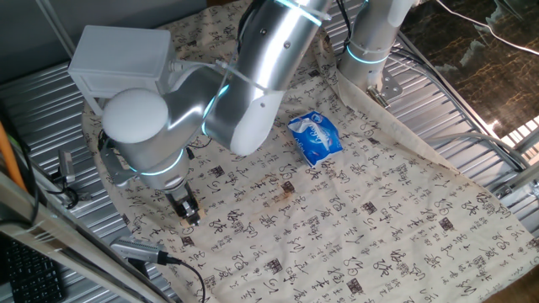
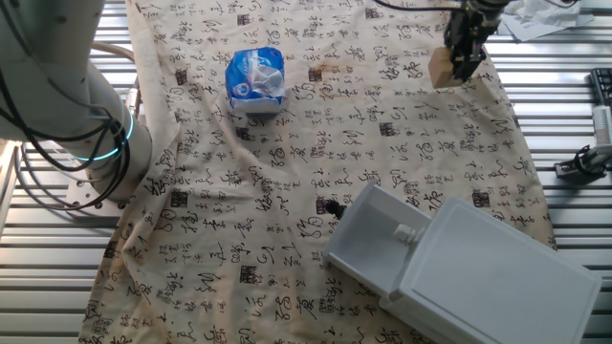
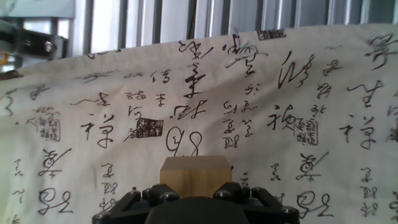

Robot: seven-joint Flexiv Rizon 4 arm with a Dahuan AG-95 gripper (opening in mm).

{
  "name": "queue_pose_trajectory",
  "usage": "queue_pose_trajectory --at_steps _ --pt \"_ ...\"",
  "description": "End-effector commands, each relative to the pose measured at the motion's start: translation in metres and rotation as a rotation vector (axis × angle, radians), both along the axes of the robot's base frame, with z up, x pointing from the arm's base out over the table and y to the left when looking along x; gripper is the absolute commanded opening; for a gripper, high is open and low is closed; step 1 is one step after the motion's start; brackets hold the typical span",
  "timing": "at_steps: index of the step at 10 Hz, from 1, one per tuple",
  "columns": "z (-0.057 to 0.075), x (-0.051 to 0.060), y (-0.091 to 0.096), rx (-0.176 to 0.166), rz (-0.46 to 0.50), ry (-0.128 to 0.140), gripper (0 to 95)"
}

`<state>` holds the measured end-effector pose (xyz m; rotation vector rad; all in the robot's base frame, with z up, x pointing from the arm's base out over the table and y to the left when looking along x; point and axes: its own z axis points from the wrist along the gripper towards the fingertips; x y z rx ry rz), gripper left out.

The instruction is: Put things in the drawer

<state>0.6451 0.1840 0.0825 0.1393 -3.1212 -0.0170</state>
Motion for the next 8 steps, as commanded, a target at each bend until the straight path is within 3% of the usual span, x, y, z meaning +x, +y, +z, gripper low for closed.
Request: queue_pose_trajectory --at_steps 1,3,8 --pt "0.000 -0.002 -0.001 0.003 -0.003 -0.016 0.0" --pt "0.002 -0.001 -0.001 0.005 -0.001 -0.021 0.0" --pt "0.011 0.011 0.005 -0.002 0.004 0.000 0.0"
